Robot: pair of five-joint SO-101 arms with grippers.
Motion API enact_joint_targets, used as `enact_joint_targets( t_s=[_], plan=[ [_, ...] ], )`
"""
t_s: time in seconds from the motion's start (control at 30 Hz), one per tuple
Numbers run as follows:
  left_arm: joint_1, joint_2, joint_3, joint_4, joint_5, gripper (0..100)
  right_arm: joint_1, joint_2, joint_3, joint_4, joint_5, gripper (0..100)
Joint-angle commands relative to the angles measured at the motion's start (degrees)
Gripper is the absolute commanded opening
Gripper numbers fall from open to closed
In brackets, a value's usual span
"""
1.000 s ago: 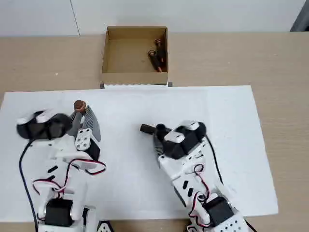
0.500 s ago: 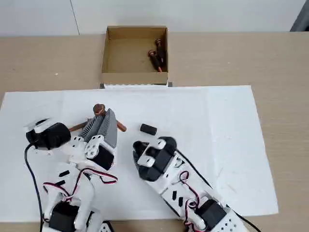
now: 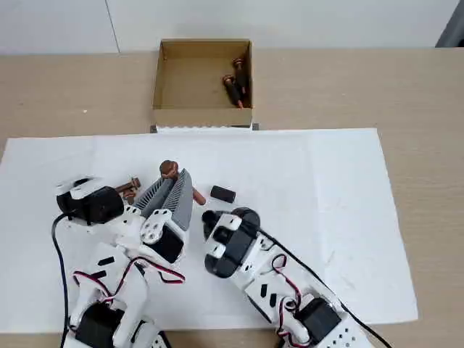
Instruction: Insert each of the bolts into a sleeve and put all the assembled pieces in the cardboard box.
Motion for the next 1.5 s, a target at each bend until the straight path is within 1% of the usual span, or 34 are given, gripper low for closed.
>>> enact_joint_targets(
  t_s=[0.0, 0.13, 0.27, 0.37, 0.5, 0.8, 0.93, 1.27, 1.37, 1.47],
  plan=[
    [0.4, -0.8, 0.0, -1.6, -0.9, 0, 1.5, -0.7, 0.7, -1.6, 0.4, 0.3],
    [0.6, -0.6, 0.0, -0.4, -1.0, 0, 1.4, -0.7, 0.5, -1.7, 0.4, 0.3],
    [3.2, -0.7, 0.0, 2.8, -0.9, 0, 1.2, -0.7, 0.0, -3.7, 0.4, 0.3],
    [3.3, -0.7, 0.6, 3.0, -1.0, 0, 1.2, -0.7, 0.0, -4.5, 0.5, 0.3],
    [3.5, -0.8, 1.8, 3.0, -1.0, 0, 1.1, -0.7, 0.0, -4.5, 2.7, 0.3],
    [4.1, -0.8, 6.3, -3.0, -0.9, 0, 1.1, -0.7, -0.1, -4.5, 2.7, 0.3],
    [5.5, -0.8, 7.3, -3.0, -0.9, 0, 1.1, -0.7, -0.1, -4.5, 2.7, 0.3],
    [5.6, -0.8, 7.0, -2.8, -0.9, 0, 1.1, -0.7, 0.0, -4.5, 2.5, 0.3],
    [6.9, -0.8, 6.9, -0.1, -1.2, 0, 1.2, -0.7, 0.0, -4.5, 2.6, 0.3],
    [9.3, -0.8, 6.9, 4.2, -4.0, 0, 1.2, -0.7, 0.0, -4.5, 2.6, 0.3]
  ],
)
